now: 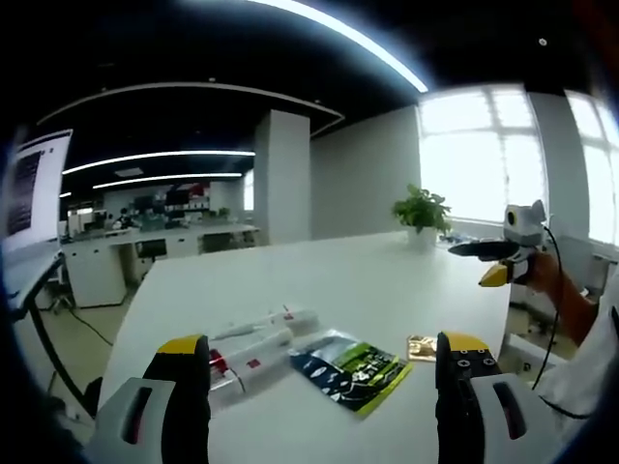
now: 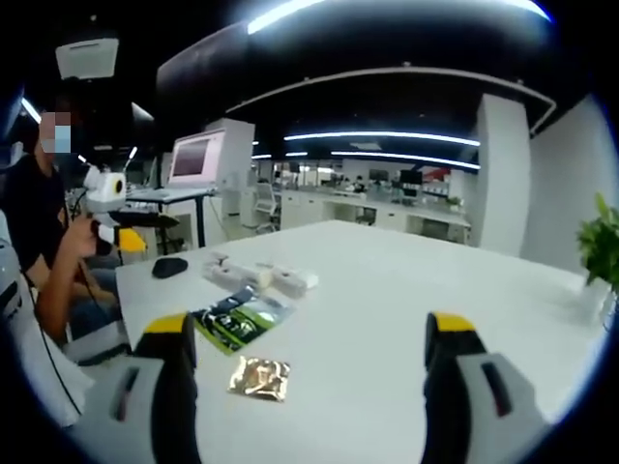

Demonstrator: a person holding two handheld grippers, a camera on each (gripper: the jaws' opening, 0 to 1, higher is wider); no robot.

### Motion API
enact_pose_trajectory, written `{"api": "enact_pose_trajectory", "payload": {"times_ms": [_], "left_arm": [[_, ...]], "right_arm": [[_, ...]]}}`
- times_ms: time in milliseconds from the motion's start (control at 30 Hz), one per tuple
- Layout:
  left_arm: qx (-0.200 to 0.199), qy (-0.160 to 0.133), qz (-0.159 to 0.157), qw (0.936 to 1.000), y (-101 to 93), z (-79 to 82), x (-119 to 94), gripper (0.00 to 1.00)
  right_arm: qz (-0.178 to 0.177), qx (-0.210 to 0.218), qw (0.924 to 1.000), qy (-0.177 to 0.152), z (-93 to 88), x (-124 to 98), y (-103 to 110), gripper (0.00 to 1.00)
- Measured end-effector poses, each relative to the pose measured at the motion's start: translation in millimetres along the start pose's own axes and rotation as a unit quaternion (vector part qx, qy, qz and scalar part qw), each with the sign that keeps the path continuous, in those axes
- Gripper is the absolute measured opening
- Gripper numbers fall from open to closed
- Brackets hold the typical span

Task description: Arrange the skincare products in the storage area until every visible bottle or jar stands upright without overlapping.

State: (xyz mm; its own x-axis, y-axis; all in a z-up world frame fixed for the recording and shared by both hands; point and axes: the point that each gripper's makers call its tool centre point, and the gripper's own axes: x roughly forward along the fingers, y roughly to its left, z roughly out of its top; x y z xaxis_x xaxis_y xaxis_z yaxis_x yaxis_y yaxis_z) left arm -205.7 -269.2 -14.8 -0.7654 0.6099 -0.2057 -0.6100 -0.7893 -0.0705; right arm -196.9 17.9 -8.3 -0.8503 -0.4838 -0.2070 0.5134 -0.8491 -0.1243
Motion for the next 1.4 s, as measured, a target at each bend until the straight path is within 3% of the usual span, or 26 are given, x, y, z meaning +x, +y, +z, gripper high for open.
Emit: {"api": "enact_pose_trajectory", "payload": {"times_ms": [700,933,1400], "left_arm": [[-0.010,-0.005,-0.017,0.9998,-4.3,0.6,-1,0.99],[-0.011,-0.002,-0.014,0.9998,-3.3,-1.1,1,0.99],[-0.007,0.002,-0.010,0.9999,-2.3,-3.0,0,0.99]], "right_arm": [[0.011,0.001,0.9999,0.013,-5.6,13,3,1.00],[0.009,-0.018,0.9998,0.007,5.8,16,0,1.00],[0.038,-0.023,0.9989,0.015,6.2,37,7,0.98]]}}
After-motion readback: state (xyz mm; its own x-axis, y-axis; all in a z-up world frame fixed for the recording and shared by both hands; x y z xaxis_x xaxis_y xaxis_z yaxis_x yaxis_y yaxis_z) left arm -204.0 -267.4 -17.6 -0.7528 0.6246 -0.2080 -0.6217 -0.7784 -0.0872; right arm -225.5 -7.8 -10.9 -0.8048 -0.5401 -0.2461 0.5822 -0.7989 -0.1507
